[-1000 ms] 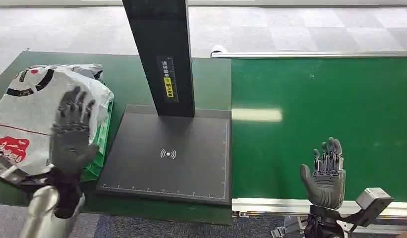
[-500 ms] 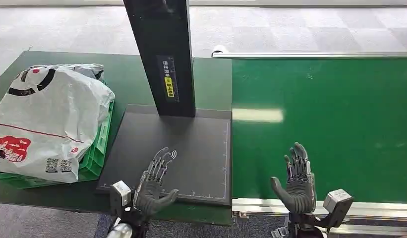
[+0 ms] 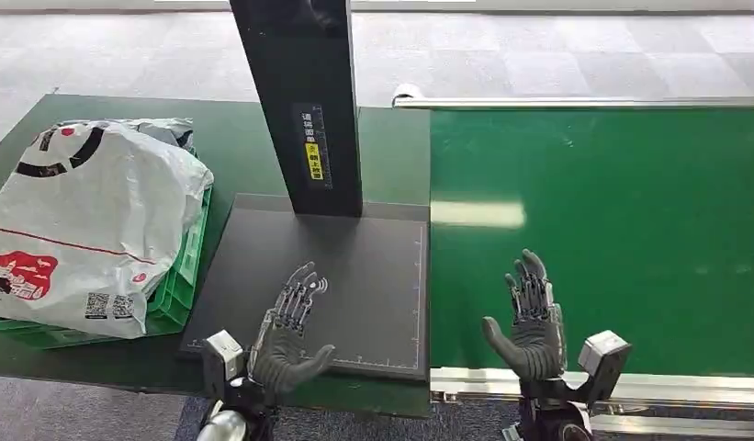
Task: Moved the parcel from conveyor to table for the left to box.
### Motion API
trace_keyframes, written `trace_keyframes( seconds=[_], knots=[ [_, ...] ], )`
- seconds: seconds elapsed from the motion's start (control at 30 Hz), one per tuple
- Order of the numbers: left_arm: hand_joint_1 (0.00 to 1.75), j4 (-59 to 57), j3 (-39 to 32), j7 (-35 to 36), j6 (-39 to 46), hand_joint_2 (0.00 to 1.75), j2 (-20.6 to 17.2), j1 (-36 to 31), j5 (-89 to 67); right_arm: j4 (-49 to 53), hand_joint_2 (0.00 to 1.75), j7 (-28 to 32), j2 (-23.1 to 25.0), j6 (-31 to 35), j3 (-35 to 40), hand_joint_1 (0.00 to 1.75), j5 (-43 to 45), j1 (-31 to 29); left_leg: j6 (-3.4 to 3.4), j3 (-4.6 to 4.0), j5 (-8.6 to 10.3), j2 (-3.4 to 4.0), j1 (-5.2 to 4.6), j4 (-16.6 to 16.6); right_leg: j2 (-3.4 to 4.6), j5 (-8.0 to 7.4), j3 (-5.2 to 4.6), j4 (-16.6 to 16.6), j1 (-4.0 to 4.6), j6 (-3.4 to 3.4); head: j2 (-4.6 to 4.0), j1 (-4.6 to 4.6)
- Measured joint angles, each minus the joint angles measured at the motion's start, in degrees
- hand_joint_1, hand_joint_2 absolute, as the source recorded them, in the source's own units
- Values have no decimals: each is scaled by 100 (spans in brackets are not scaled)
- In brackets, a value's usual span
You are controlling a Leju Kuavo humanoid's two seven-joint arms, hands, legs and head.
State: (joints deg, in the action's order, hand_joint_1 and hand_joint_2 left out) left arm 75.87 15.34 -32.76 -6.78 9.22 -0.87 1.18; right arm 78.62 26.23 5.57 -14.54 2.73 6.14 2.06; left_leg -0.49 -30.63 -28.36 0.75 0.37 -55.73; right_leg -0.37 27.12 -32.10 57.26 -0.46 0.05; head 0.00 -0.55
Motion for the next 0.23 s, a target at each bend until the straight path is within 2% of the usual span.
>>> trace_keyframes(
  seconds=[0.23],
  knots=[
    [0, -26, -111, 0, 28, 175, 28, -12, -17, -192, 175, -33, 46, -57, 18, 0, -79, -196, 0, 1, 0, -1, 0, 0, -1, 0, 0, 0, 0, 0, 0, 0]
  ],
)
